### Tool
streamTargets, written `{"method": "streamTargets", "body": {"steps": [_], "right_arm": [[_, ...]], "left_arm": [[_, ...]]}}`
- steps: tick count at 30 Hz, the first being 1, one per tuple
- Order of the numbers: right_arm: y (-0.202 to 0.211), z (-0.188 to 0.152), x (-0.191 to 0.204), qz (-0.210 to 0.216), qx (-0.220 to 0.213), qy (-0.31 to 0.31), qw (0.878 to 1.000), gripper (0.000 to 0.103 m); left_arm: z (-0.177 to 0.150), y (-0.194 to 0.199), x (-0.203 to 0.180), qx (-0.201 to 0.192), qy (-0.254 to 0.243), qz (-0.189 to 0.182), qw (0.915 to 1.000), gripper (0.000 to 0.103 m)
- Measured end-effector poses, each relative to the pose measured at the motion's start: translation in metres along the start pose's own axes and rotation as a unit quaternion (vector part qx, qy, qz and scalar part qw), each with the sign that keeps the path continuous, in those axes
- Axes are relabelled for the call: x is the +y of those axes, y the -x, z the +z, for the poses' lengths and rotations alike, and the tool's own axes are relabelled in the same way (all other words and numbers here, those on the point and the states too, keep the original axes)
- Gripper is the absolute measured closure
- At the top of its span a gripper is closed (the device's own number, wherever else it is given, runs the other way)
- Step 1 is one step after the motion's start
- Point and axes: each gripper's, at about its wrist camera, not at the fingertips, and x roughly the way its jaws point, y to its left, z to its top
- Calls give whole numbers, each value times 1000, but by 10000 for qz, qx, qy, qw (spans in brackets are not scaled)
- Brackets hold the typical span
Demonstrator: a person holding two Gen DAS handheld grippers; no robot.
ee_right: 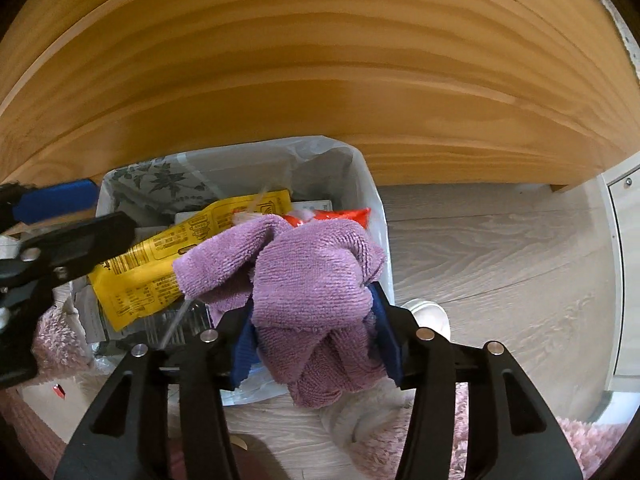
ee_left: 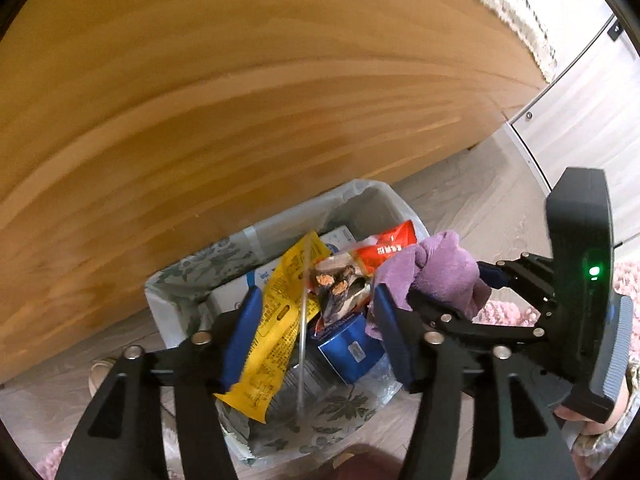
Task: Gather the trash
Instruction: 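Open the left tool to drop the tube while the right tool releases the towel, then raise both open tools from the bin back over the bed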
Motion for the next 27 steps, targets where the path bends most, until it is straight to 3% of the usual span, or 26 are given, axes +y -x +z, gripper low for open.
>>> {"method": "streamTargets", "body": {"steps": [3,14,27], "right_arm": [[0,0,3,-57,-33,3,10000,44],[5,3,2,-107,-165,27,9998,19],[26,0,3,-352,-670,40,9971,15]], "left_arm": [[0,6,2,-34,21,165,9999,34],[-14,22,15,48,186,670,9976,20],[-16,46,15,-456,182,691,9964,17]]}}
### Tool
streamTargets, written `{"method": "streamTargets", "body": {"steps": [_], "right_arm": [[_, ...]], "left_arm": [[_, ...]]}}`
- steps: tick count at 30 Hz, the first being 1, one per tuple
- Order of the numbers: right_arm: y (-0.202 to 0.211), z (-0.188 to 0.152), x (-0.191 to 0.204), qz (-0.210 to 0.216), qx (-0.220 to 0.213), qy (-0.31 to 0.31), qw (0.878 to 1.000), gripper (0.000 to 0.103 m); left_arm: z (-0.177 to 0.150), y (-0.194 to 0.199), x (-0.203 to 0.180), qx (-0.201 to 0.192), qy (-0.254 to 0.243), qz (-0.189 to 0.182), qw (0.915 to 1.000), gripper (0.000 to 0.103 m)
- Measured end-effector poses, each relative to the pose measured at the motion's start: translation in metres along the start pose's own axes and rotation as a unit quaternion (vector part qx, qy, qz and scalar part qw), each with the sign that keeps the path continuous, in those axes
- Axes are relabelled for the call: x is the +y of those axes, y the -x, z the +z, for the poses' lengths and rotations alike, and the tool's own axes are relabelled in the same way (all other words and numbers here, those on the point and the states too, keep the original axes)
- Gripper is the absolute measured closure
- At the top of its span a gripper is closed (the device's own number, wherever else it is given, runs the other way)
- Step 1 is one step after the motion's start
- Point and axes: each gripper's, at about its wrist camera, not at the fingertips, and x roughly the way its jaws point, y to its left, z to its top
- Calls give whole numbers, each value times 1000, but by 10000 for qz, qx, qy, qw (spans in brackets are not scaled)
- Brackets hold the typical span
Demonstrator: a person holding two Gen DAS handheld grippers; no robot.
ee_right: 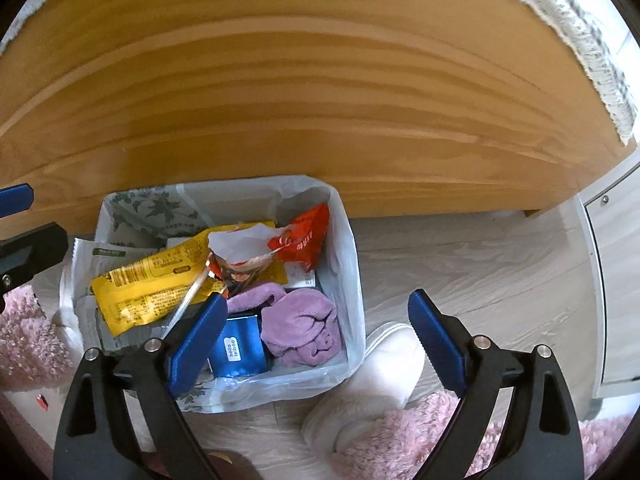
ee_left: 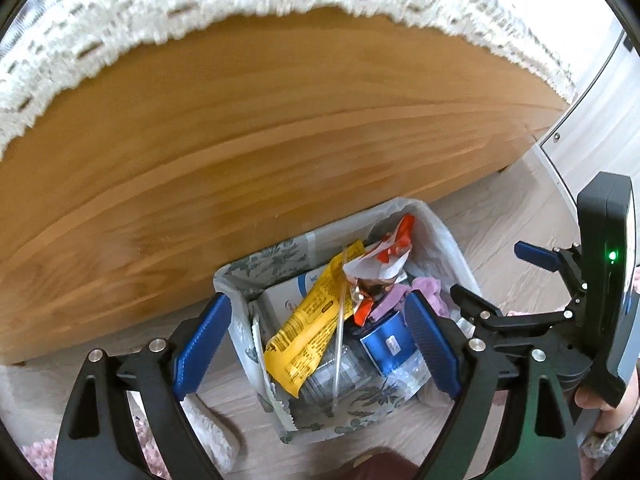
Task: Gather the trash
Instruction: 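Raise both open tools from the bin back over the bed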
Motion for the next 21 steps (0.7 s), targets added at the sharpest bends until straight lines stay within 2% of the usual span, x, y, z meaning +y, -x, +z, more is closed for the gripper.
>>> {"method": "streamTargets", "body": {"steps": [7,9,13,17,21], "right_arm": [[26,-2,-1,-51,-540,6,9985,15],[36,-3,-3,39,-759,-12,9971,8],[55,-4,-5,126,-1136,-27,9934,8],[77,-4,-8,209,-1620,-81,9865,8],[106,1,-12,278,-2127,-121,9766,8]], "left_arm": [[1,25,-2,-527,-113,122,9985,13],[1,36,-3,-739,-137,100,9971,10],[3,60,-10,-1092,-317,139,9934,9],[5,88,-13,-1517,-398,137,9875,8],[10,119,-11,-1839,-389,-37,9822,8]]}}
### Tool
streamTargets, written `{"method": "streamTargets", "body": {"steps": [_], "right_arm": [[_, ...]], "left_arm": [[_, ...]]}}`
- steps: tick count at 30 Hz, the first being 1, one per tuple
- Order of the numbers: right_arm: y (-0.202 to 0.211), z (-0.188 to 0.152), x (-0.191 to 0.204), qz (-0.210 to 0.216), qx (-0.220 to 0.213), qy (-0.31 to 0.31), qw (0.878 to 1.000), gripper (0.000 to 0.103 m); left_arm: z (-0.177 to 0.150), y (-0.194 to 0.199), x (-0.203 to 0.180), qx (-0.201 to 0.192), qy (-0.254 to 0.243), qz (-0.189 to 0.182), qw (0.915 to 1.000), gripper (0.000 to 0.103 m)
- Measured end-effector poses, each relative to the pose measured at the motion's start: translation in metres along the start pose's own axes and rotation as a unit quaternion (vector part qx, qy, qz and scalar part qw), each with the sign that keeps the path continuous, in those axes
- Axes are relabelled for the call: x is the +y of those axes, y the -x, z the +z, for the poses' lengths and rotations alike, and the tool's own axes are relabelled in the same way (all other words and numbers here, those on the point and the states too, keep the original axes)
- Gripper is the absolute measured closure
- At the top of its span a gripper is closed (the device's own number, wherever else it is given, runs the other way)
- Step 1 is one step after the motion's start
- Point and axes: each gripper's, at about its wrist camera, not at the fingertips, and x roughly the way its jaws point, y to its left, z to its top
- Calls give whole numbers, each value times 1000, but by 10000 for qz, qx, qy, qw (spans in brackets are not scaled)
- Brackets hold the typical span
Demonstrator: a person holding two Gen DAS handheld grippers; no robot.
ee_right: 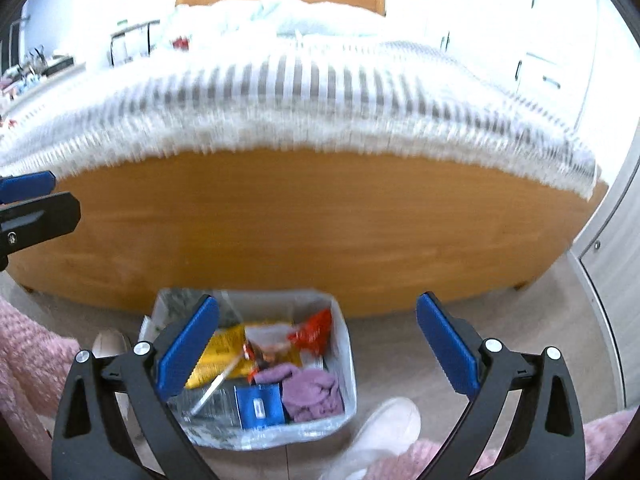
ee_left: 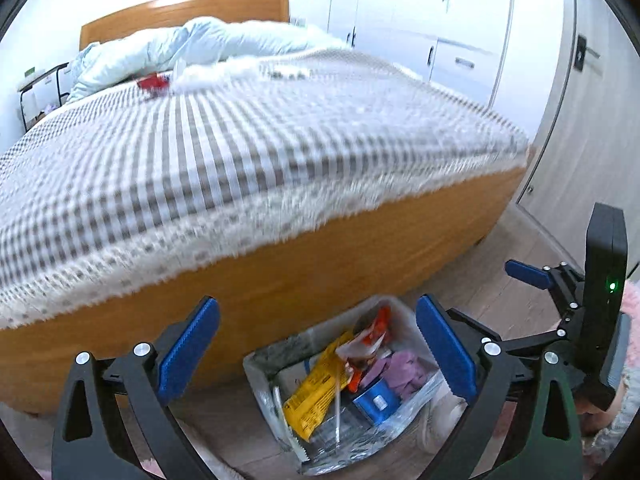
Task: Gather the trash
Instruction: 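Raise both open tools from the bin back over the bed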
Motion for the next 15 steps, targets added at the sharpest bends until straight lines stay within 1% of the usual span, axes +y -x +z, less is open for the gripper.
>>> {"method": "streamTargets", "body": {"steps": [4,10,15], "right_arm": [[23,17,-6,104,-452,-124,9988,8],[46,40,-18,91,-1058,-83,9943,8],[55,64,-29,19,-1533,-114,9881,8]], "left_arm": [[17,20,7,-289,44,-39,9996,8],[43,36,21,-677,3,204,9975,8],[67,40,34,-960,131,278,9949,8]]}}
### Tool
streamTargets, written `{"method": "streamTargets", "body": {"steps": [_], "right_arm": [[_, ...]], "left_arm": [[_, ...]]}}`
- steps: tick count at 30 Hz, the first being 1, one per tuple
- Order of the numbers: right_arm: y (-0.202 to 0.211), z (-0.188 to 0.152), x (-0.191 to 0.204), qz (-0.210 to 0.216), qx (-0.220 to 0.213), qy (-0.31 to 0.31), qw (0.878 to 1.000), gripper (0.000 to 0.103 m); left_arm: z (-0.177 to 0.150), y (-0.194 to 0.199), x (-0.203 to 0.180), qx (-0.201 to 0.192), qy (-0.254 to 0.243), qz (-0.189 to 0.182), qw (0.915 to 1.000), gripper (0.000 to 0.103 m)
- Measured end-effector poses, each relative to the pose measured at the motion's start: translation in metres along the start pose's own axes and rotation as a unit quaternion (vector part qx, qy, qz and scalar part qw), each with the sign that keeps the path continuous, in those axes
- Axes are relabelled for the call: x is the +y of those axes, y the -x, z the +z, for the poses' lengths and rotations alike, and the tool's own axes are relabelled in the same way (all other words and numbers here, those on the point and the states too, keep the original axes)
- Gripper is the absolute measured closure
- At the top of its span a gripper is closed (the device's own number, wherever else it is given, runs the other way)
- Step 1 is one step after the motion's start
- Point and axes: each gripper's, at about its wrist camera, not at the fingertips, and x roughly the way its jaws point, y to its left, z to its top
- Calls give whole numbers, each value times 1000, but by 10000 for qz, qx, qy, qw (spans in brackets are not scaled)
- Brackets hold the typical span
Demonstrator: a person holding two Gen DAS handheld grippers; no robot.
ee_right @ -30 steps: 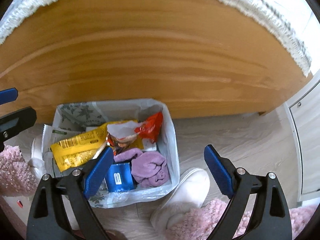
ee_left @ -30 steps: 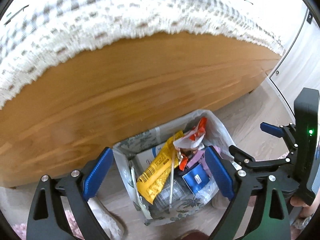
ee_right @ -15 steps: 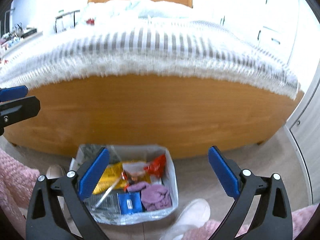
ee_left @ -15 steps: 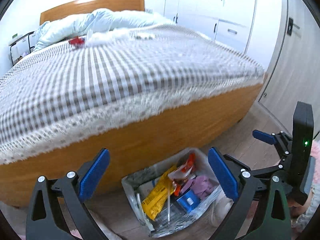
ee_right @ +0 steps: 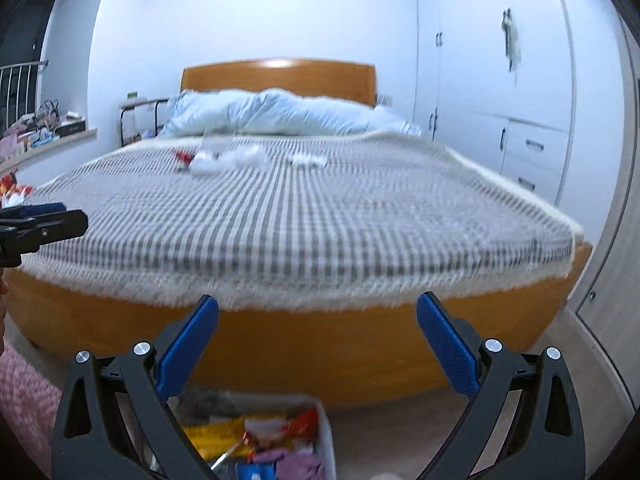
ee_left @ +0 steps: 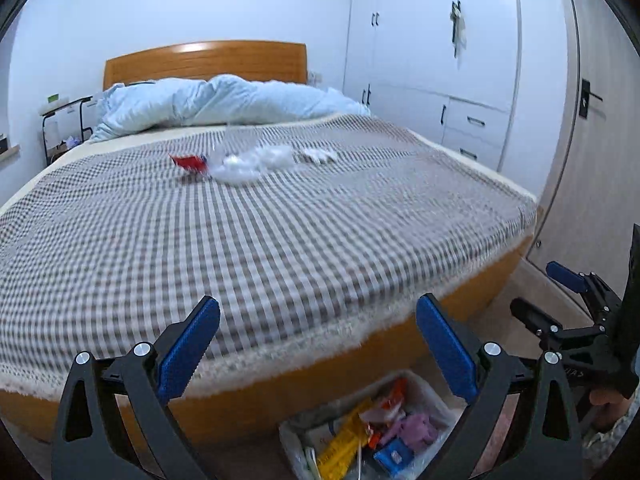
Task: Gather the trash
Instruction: 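Raise both open tools from the bin back over the bed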
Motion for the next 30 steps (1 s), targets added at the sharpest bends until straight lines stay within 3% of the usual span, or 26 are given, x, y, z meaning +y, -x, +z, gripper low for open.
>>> {"method": "streamTargets", "body": {"steps": [6,12,18,23,30], "right_arm": [[-13,29,-13,-68,-498,-299,9983,8],[-36,61,-8,37,-773,-274,9966,8],[-63,93,-8,224,-908,-635,9936,8],[-82,117,-10,112,-1095,-800,9907,8],[-120,144,-22,-209,-1243,-1006,9869,8]], "left_arm": [[25,-8,7,-257,156,99,9995,8],[47,-24,16,-378,492,154,9980,8],[67,-46,27,-415,723,225,9963,8],[84,-64,45,-423,1054,203,9933,8],[111,-103,61,-360,1108,490,9920,8]]}}
